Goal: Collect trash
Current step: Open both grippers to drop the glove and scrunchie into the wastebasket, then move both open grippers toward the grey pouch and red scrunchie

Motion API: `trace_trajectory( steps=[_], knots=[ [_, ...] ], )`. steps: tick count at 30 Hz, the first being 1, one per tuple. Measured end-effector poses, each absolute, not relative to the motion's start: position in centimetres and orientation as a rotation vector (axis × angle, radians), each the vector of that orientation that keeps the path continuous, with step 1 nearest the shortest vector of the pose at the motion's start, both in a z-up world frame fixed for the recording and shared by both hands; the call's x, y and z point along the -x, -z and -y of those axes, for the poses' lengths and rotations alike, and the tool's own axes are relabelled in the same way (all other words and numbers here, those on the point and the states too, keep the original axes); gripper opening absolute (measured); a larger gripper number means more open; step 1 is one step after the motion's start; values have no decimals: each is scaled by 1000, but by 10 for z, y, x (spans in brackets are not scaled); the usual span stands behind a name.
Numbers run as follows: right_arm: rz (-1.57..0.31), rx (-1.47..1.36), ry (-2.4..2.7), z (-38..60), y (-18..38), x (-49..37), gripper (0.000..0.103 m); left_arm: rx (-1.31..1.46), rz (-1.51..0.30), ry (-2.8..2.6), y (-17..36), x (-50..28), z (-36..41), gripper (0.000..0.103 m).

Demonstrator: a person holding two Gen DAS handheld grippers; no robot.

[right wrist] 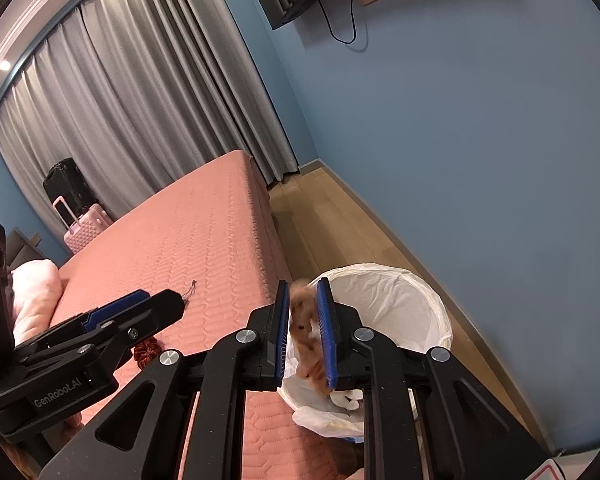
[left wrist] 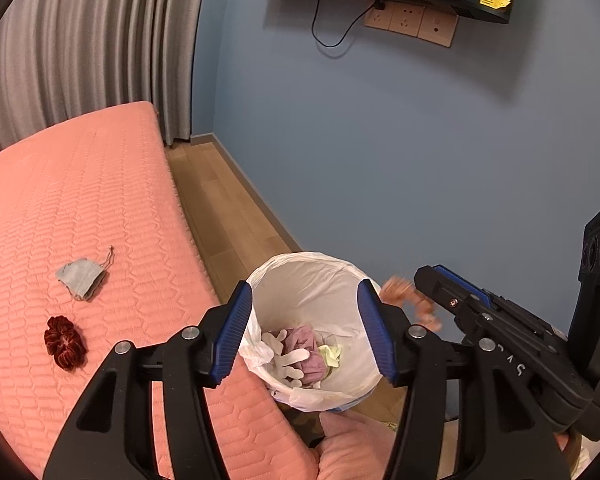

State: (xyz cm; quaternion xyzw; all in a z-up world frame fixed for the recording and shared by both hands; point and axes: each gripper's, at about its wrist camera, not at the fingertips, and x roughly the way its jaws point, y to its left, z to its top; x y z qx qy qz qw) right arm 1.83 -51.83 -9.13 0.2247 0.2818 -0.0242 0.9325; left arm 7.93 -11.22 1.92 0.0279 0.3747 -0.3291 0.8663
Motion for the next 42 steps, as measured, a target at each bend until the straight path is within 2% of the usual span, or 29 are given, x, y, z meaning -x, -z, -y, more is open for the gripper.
trace_trajectory(
  steps=[12, 17, 37, 40, 42],
  knots=[
    [-598, -441, 18, 499, 96, -20, 17, -18, -805, 639, -12, -82, 90, 53],
    [-606, -424, -10, 485, 97, -20, 22, 8, -814, 611, -9, -85, 74, 53],
    [-696, -318, -153, 390, 112, -42, 23, 111, -840, 469, 9, -105, -19, 54],
    [-712, -304, -165, 373, 115, -48, 29, 128, -853, 443, 17, -109, -35, 54],
    [-725, -297, -177, 364, 119, -53, 30, 136, -863, 423, 22, -113, -46, 54]
  ],
)
